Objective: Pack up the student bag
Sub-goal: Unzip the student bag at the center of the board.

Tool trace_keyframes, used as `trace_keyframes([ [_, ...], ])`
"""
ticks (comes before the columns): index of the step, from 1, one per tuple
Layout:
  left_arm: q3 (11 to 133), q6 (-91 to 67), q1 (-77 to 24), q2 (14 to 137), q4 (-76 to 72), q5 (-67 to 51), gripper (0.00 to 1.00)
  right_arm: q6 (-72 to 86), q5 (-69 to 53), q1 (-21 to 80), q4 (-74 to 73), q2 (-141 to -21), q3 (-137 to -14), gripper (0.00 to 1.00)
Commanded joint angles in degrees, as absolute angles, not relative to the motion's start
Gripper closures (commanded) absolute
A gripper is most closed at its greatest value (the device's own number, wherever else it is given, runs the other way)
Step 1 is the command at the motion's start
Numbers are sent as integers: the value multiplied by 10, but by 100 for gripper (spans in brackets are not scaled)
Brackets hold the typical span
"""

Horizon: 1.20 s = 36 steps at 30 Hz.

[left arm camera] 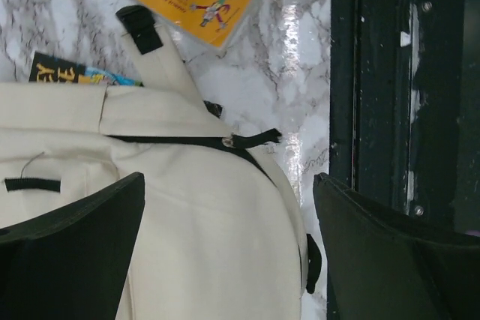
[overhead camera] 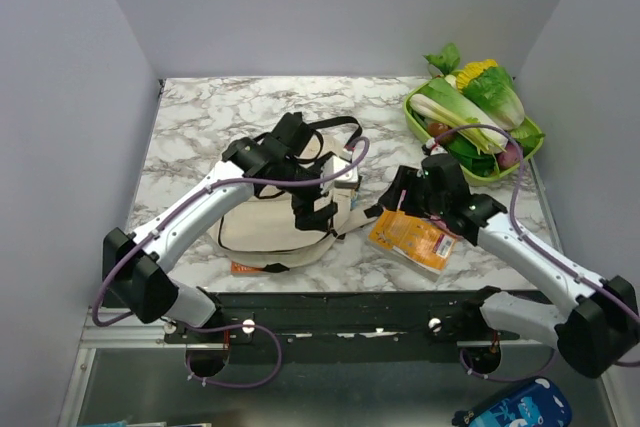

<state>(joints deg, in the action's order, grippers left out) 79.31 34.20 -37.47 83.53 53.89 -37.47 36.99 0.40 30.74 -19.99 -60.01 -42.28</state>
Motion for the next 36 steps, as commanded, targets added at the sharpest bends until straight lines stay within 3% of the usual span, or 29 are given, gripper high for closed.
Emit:
trace_keyframes([
  [1, 750, 480, -413, 784, 569, -366, 1, 368, -76, 305, -244, -663, -460, 28],
  [9, 686, 507, -425, 780, 508, -389, 1, 385, -100, 305, -207, -675, -460, 27],
  [22, 691, 478, -432, 851, 428, -406, 2, 391, -101, 305, -202, -664, -450, 28],
  [25, 689, 482, -433, 857, 432, -414, 5, 390, -101, 305, -202, -665, -448, 29],
  [32, 687, 488, -435, 862, 446, -429, 26, 392, -109, 305, -195, -674, -448, 30],
  [36, 682, 484, -437, 867, 438, -428, 31, 393, -111, 305, -194, -675, -450, 30],
])
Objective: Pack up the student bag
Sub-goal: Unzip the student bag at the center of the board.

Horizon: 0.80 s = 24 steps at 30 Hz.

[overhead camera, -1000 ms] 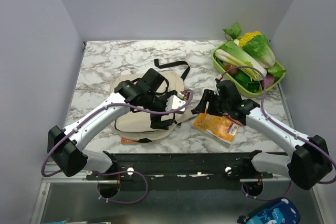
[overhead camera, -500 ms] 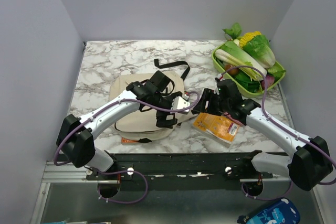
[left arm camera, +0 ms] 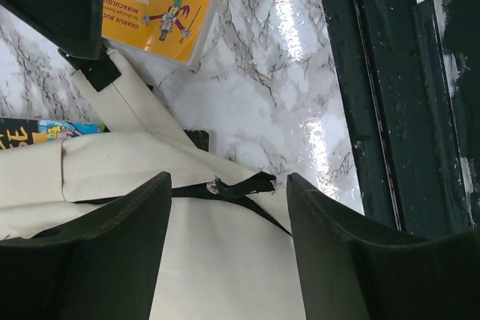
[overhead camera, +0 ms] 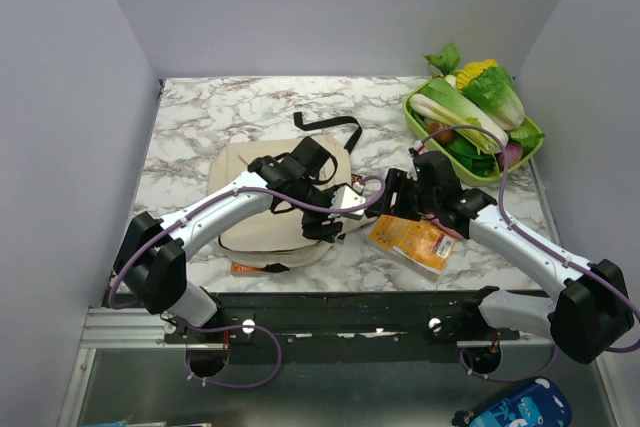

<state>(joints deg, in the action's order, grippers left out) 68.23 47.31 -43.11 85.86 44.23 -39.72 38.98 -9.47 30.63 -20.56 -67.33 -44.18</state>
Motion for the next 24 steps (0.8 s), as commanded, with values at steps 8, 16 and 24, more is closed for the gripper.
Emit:
trace_keyframes([
  [8, 676, 476, -439, 876, 417, -418, 37, 397, -116, 305, -185, -678, -443, 32],
  [16, 659, 466, -442, 884, 394, -412, 53, 424, -142, 306, -136, -706, -410, 33],
  [24, 666, 467, -444, 889, 403, -405, 77, 432, -163, 306, -108, -747, -431, 31],
])
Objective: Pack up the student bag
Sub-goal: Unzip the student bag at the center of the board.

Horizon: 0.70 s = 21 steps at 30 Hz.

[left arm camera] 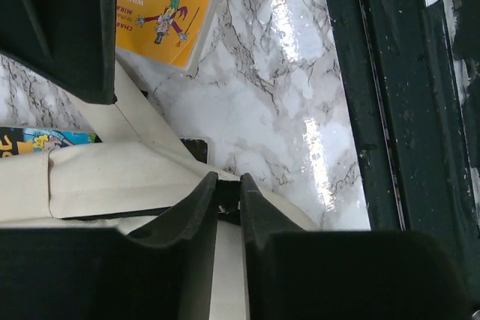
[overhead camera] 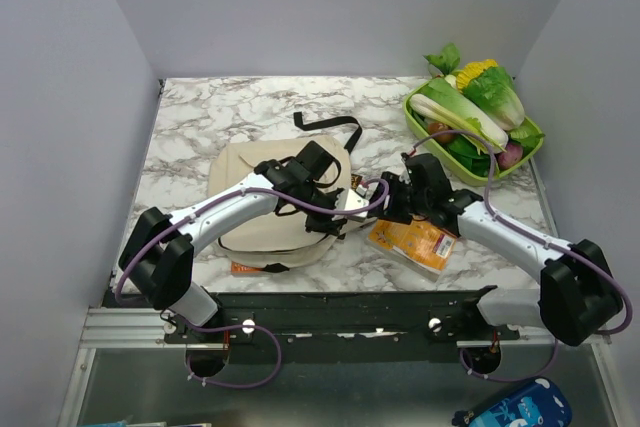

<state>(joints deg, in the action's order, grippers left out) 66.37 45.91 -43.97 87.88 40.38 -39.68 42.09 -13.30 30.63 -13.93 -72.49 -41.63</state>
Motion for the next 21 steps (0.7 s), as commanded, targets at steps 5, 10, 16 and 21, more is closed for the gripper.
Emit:
trace_keyframes([
  [5, 678, 463, -445, 894, 410, -400, 93, 440, -171, 321, -91, -787, -450, 28],
  [10, 692, 457, -447, 898, 417, -387, 100, 452, -174, 340, -79, -831, -474, 27],
  [16, 722, 462, -458, 889, 444, -360, 100, 478, -194, 362, -57, -877, -514, 25],
  [21, 732, 466, -473, 882, 459, -351, 100, 495, -207, 377, -43, -905, -538, 25],
])
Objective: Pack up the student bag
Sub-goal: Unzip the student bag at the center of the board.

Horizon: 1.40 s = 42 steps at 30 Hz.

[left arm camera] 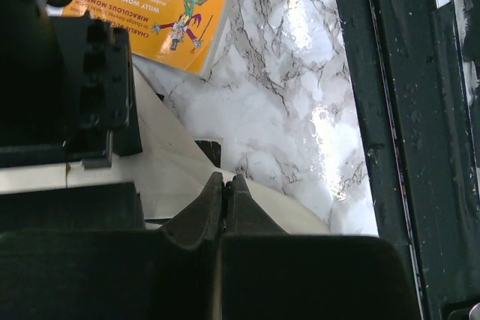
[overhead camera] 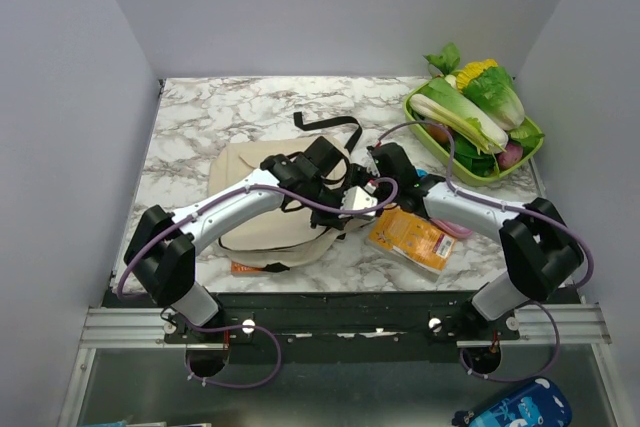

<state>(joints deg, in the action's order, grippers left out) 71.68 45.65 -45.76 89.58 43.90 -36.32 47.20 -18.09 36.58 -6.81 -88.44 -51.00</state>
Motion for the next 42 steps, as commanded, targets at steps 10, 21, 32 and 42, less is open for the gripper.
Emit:
trace_keyframes([
  [10, 729, 454, -478, 876, 453, -345, 100, 513, -221, 389, -17, -932, -529, 48],
  [21, 737, 439, -477, 872, 457, -324, 100, 476, -182, 380, -71, -940, -581, 99],
  [32, 708, 417, -429, 819, 500, -336, 100, 417, -140, 326, -127, -957, -602, 99],
  [42, 662, 400, -424, 776, 525, -377, 100, 424, -111, 316, -129, -988, -642, 99],
])
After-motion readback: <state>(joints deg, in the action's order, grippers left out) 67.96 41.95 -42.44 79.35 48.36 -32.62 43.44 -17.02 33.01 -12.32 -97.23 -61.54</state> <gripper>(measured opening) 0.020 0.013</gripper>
